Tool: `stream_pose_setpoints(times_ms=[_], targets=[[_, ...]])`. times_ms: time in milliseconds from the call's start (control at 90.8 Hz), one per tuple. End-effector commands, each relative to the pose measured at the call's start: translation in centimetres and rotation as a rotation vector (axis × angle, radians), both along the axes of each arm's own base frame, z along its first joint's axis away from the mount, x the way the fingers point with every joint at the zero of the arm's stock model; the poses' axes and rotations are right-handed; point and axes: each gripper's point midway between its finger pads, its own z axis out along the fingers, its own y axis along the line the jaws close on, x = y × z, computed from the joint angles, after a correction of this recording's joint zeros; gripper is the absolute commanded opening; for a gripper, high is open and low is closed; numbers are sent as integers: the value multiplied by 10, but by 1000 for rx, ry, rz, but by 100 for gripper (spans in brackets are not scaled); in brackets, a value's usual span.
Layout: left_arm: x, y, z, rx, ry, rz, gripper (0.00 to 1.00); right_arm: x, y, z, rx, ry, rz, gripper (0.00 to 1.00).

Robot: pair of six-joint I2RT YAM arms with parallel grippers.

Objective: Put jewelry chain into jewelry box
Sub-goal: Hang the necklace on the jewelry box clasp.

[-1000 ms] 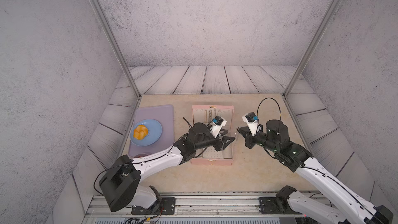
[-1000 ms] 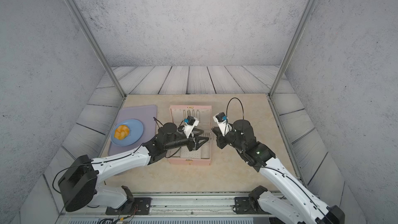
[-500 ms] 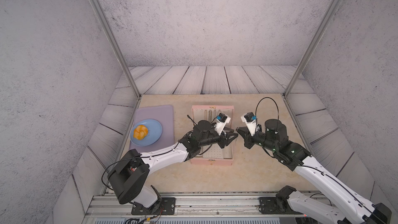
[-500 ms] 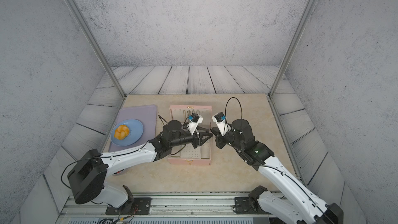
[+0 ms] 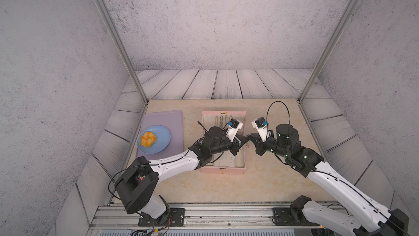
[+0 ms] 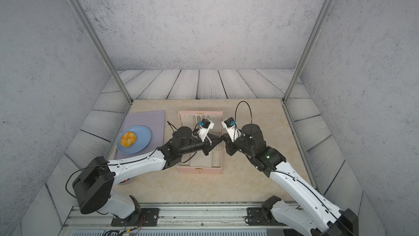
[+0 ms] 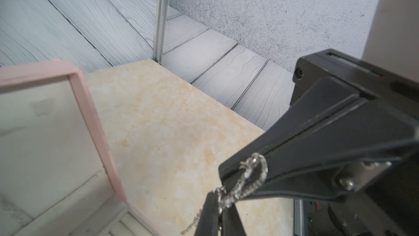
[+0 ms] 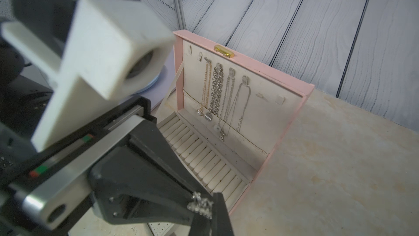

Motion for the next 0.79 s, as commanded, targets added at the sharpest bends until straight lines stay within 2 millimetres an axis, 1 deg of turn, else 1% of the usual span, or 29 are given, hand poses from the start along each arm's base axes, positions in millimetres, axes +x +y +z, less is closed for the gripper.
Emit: stream_pose_setpoints(times_ms=[0,110,198,275,352,495,605,650,782], targets=[[6,21,16,-11,-42,69,0,4,3,9,-2,-11,1,0],[14,36,17,6,-25,102,0,9,8,8,-1,1,3,0],[18,43,20,15,-11,101,0,16,12,6,3,13,-5,0],[26,49,21,34,9,118,0,25,15,8,17,21,-24,0],[36,55,22,51,27,142,0,34,21,8,31,37,-39,0],[57,64,19,82,54,191,0,55,30,2,61,83,-92,0],[75,72,13,88,94,241,0,70,33,-6,56,125,-141,0],[82,74,10,87,109,253,0,75,35,-8,52,135,-148,0],[94,69,2,102,128,251,0,88,40,-15,44,145,-170,0]])
